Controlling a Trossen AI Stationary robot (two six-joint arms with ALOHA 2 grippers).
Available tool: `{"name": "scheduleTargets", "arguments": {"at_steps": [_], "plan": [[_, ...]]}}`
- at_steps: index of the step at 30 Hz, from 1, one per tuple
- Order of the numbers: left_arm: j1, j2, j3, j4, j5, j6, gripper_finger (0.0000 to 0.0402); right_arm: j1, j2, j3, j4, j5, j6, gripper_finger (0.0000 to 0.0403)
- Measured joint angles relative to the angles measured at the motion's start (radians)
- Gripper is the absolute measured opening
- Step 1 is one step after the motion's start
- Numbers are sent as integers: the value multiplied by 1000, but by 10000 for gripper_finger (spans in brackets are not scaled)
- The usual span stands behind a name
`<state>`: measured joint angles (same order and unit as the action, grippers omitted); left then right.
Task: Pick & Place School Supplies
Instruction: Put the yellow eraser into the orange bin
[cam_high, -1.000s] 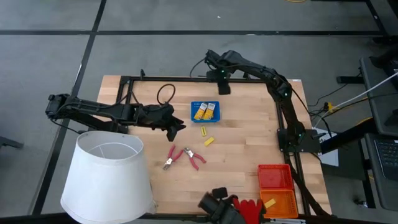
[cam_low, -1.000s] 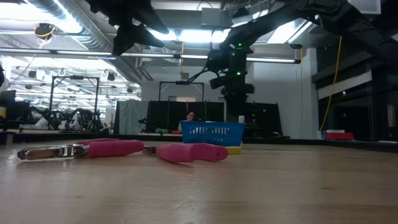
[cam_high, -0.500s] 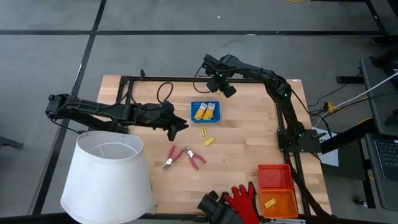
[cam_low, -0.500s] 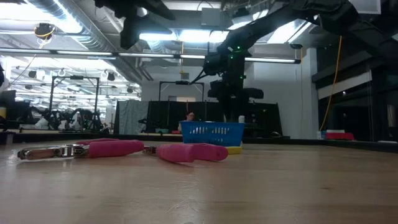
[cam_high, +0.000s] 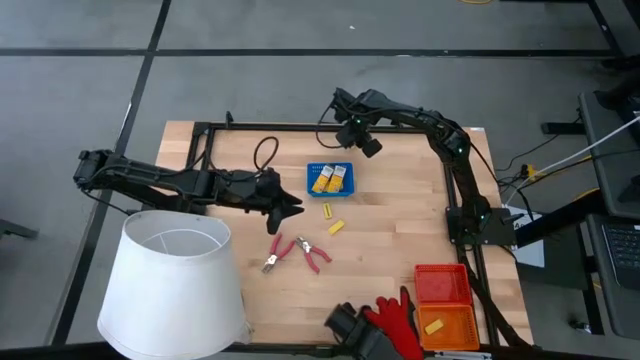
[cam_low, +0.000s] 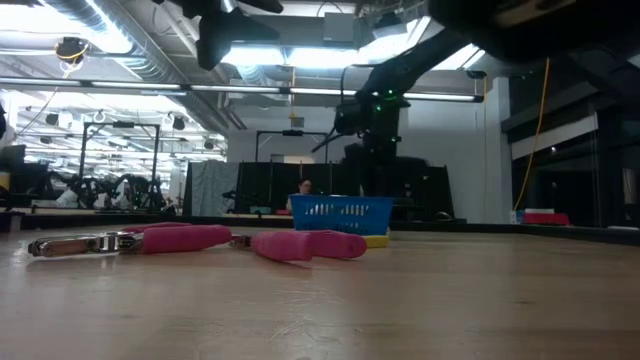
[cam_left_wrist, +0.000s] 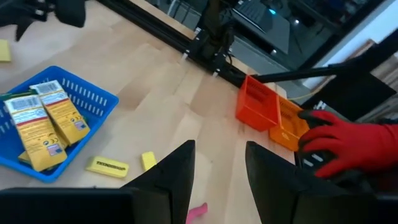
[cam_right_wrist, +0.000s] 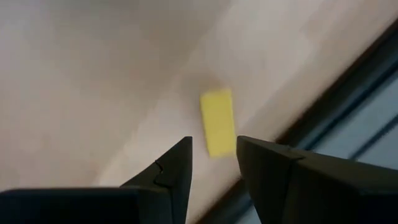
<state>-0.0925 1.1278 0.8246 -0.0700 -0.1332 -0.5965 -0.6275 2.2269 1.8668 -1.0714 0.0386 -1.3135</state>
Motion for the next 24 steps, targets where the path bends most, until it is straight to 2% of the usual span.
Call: {"name": "scheduleTargets", "arguments": {"at_steps": [11, 20, 24], "plan": [[1, 0, 0, -3, 27, 13, 139, -25, 8, -4, 53, -74, 73, 134], [1, 0, 0, -5, 27, 11, 139, -40, 8, -52, 82, -85, 71, 206], [1, 0, 0, -6, 27, 8, 139, -45, 8, -52, 112, -85, 57, 225]]}}
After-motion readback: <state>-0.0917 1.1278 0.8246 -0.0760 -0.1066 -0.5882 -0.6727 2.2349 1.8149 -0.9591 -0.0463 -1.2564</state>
